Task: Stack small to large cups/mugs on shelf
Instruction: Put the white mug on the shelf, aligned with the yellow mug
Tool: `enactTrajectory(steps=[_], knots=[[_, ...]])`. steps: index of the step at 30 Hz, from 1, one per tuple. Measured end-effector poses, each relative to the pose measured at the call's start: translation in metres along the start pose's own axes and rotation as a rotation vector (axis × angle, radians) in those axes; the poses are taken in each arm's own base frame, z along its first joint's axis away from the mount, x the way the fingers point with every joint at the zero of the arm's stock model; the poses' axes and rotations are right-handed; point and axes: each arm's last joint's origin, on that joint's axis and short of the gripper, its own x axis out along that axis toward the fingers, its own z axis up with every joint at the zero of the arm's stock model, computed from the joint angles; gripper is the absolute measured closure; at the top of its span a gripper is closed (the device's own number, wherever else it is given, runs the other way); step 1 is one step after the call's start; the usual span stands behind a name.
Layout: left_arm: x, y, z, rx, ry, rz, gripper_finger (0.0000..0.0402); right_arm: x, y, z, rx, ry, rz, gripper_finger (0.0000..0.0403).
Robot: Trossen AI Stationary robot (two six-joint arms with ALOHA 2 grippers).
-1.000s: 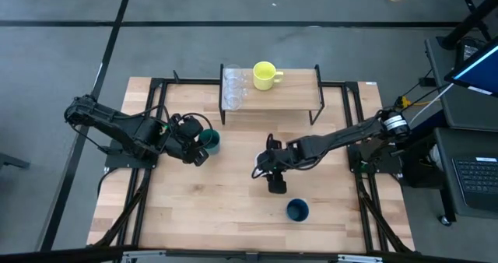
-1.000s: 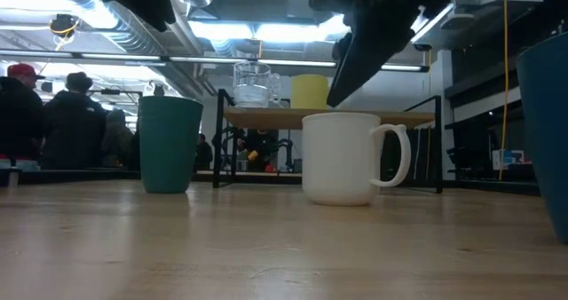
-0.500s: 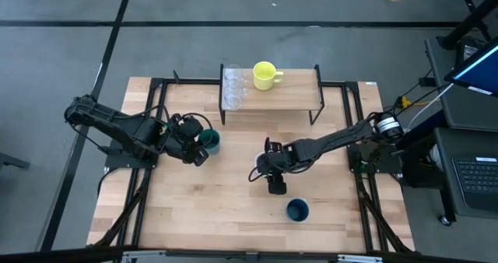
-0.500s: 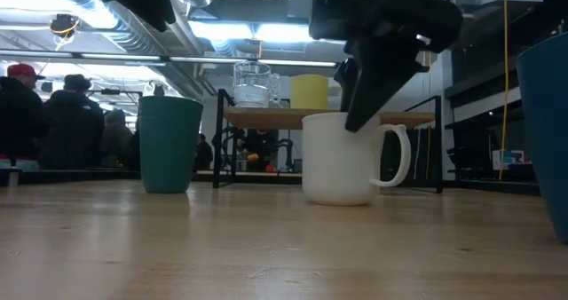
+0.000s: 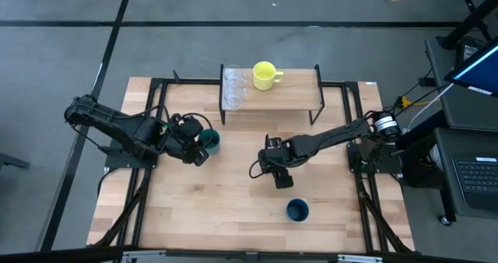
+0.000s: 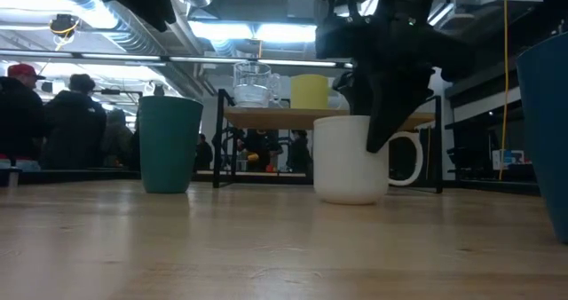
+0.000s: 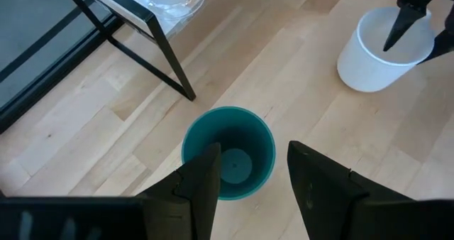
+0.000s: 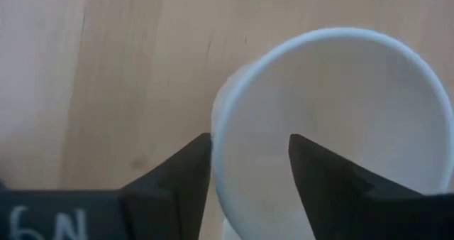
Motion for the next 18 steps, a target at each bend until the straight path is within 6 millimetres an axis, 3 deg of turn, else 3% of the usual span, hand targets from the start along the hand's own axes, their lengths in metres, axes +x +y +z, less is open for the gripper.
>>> enactTrajectory(steps=[18], knots=[[0.0,0.0,0.0,-0.004,-0.001,0.0,0.0243,-0.001,0.003,0.01,-0.065,-0.112,0.102,0.0212]])
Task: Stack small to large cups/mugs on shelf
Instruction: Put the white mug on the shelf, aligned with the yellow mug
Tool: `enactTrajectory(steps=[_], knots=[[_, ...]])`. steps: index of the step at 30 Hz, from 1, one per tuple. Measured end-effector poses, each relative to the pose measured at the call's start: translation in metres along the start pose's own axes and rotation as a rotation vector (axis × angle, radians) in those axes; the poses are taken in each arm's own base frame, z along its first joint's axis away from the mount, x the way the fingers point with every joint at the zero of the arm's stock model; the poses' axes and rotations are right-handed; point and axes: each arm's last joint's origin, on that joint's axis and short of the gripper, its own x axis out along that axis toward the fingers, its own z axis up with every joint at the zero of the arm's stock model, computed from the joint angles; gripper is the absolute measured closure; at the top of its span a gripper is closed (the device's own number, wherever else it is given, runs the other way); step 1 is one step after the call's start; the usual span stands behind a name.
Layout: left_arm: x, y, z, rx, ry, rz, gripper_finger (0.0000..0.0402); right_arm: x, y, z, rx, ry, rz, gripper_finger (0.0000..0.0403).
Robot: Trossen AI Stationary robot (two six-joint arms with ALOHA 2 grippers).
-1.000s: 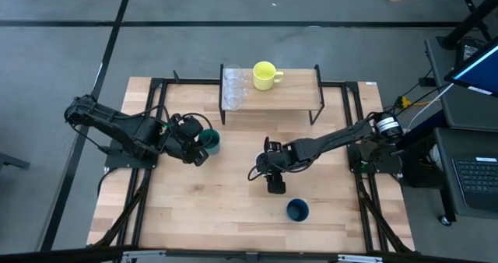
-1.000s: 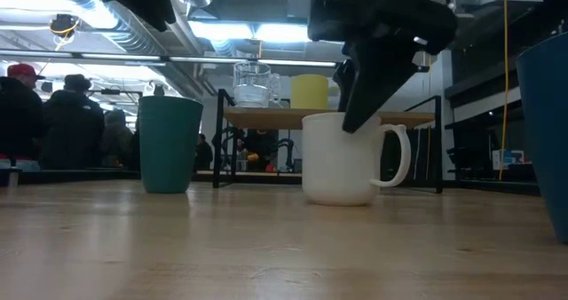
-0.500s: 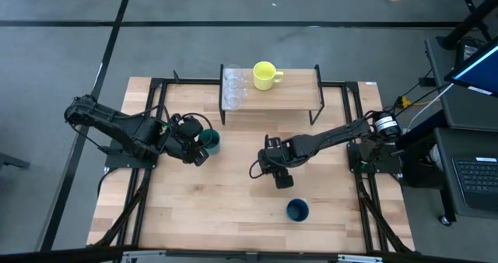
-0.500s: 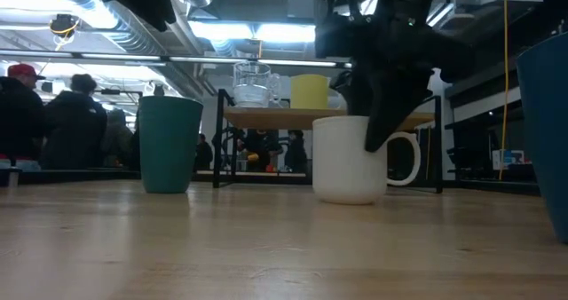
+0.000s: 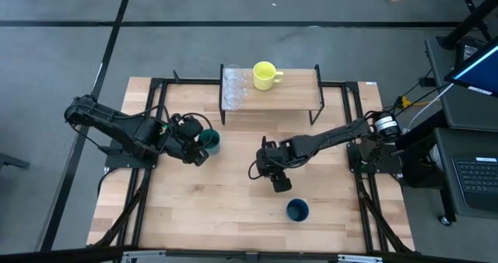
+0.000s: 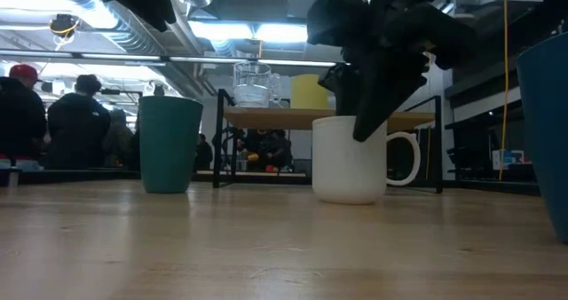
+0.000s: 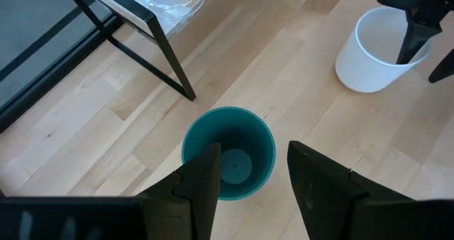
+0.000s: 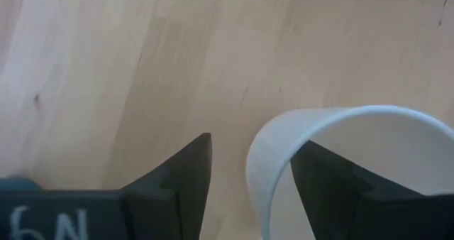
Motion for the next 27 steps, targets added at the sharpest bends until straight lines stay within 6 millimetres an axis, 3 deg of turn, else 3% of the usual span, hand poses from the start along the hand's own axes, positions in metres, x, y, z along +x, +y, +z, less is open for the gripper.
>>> enactTrajectory(steps=[15,21,27], knots=[[-0.0001,0.0001,0.0001,0.002,-0.005,0.004,0.0243,0.0073,0.0001,-0.0039,0.021,0.027,-0.001,0.0225],[0.0,0.0001,0.0001,0.002,-0.006,0.004,0.0243,0.0074,0.0005,-0.0077,0.113,0.067,-0.002,0.0286],[0.0,0.0002,0.0002,0.001,-0.006,0.004,0.0243,0.0073,-0.0002,-0.0087,0.132,0.078,-0.029,0.0382]])
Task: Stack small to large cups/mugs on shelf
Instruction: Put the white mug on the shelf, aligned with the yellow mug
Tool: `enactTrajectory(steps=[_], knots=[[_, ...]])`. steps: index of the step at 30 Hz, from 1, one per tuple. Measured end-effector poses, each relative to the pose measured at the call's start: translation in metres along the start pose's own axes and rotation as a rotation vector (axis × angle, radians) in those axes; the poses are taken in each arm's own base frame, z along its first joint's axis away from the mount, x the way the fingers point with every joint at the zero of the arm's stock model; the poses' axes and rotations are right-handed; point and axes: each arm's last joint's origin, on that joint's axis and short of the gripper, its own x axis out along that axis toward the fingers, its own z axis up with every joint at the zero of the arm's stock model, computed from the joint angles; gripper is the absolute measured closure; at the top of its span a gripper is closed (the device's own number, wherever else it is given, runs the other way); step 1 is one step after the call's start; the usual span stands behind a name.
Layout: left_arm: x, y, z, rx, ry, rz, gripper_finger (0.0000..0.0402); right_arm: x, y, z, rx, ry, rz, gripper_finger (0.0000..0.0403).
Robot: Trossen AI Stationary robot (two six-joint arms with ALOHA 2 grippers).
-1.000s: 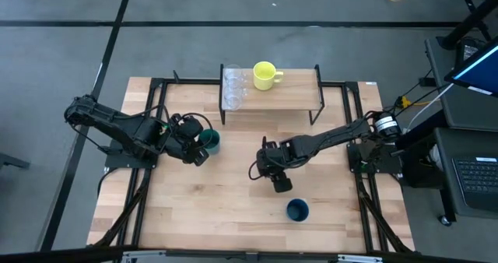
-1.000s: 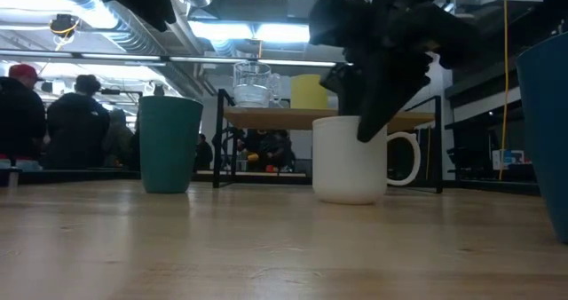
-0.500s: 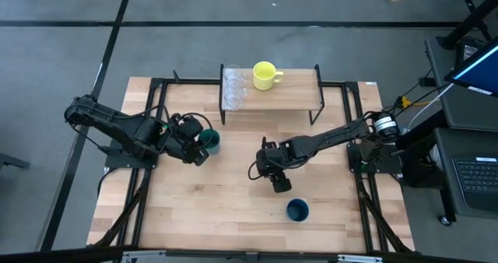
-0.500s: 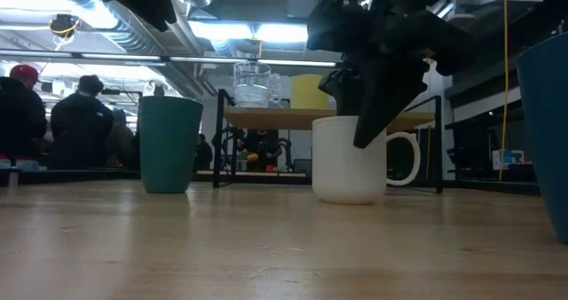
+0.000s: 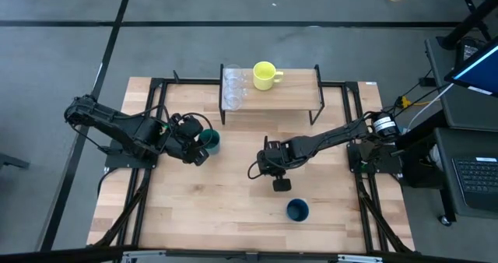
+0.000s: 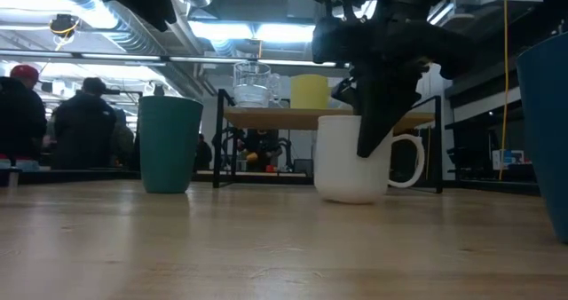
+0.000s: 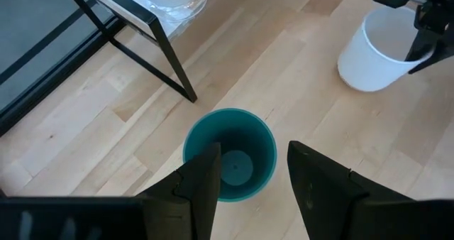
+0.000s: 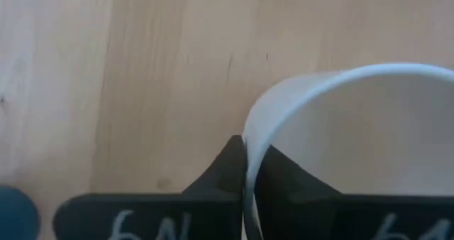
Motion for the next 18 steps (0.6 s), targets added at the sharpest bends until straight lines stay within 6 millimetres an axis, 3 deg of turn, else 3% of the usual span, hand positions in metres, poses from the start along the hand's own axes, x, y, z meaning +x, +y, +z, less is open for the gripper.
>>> enactTrajectory(steps=[4,7,18], knots=[[0.0,0.0,0.0,0.0,0.0,0.0,0.0243,-0.002,-0.001,0.001,-0.005,0.006,-0.018,0.0387],[0.0,0.0,0.0,0.001,0.0,0.0,0.0243,-0.015,-0.001,0.006,-0.042,0.034,-0.022,0.039],[0.0,0.0,0.0,0.001,0.0,0.0,0.0243,-0.122,-0.009,0.044,-0.18,0.058,-0.18,0.039]])
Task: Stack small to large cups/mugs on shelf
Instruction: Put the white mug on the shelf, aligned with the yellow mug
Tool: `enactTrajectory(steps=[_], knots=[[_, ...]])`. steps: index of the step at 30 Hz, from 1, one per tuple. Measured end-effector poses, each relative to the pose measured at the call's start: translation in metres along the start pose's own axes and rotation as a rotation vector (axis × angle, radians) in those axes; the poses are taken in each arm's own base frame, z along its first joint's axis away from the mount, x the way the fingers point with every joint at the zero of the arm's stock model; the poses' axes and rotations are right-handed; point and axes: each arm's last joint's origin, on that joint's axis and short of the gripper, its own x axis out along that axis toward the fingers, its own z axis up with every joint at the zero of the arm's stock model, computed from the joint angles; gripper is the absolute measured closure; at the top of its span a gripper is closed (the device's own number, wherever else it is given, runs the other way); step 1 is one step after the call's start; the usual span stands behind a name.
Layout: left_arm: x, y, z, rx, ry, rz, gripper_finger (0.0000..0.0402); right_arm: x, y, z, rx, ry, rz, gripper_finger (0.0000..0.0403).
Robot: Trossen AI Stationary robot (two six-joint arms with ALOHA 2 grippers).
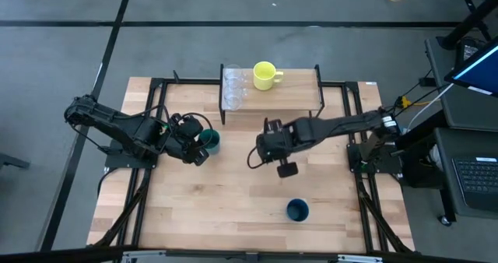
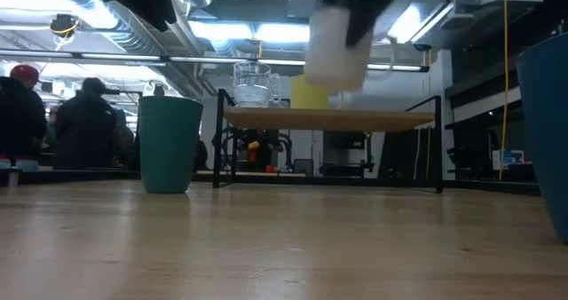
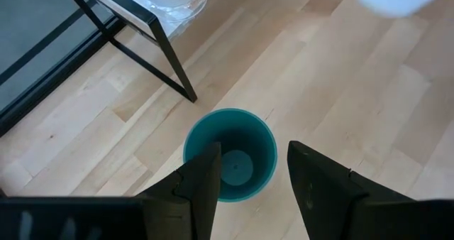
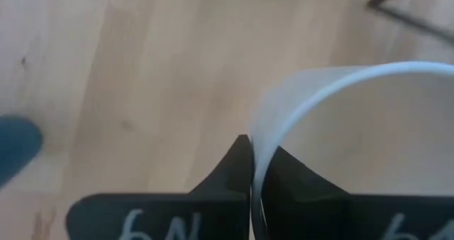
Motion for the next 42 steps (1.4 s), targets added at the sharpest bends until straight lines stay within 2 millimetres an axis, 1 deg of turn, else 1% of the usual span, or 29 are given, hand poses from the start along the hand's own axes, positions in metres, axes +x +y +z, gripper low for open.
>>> enactTrajectory(steps=[4,6,9,11,14,17,20,23,25,28,36,39,42], knots=[[0.0,0.0,0.0,0.0,0.0,0.0,0.0243,-0.037,-0.016,0.006,-0.057,-0.074,-0.023,0.039],[0.0,0.0,0.0,0.0,0.0,0.0,0.0243,-0.052,-0.026,0.007,-0.079,-0.115,-0.042,0.039],[0.0,0.0,0.0,0.0,0.0,0.0,0.0243,-0.062,-0.049,0.004,-0.085,-0.134,-0.097,0.039],[0.0,0.0,0.0,0.0,0.0,0.0,0.0243,-0.062,-0.069,-0.001,-0.053,-0.123,-0.131,0.039],[0.0,0.0,0.0,0.001,-0.007,0.006,0.0243,-0.057,-0.098,-0.013,0.022,-0.106,-0.114,0.039],[0.0,0.0,0.0,0.002,-0.01,0.009,0.0243,-0.044,-0.125,-0.022,0.076,-0.096,-0.051,0.039],[0.0,0.0,0.001,0.002,-0.02,0.016,0.0243,-0.028,-0.147,-0.029,0.098,-0.062,-0.038,0.039],[0.0,0.001,0.001,0.002,-0.034,0.027,0.0243,-0.01,-0.162,-0.033,0.08,-0.039,-0.001,0.039],[0.0,0.001,0.001,0.001,-0.035,0.028,0.0243,0.001,-0.168,-0.034,0.059,-0.027,0.026,0.039],[0.0,0.001,0.001,0.002,-0.034,0.028,0.0243,0.008,-0.175,-0.037,0.07,-0.014,0.037,0.039],[0.0,0.001,0.001,0.002,-0.035,0.028,0.0243,0.01,-0.186,-0.047,0.067,-0.01,0.06,0.039],[0.0,0.001,0.001,0.002,-0.034,0.028,0.0243,0.014,-0.188,-0.047,0.043,-0.01,0.081,0.039],[0.0,0.001,0.001,0.001,-0.035,0.028,0.0243,0.015,-0.188,-0.047,0.041,-0.019,0.087,0.039]])
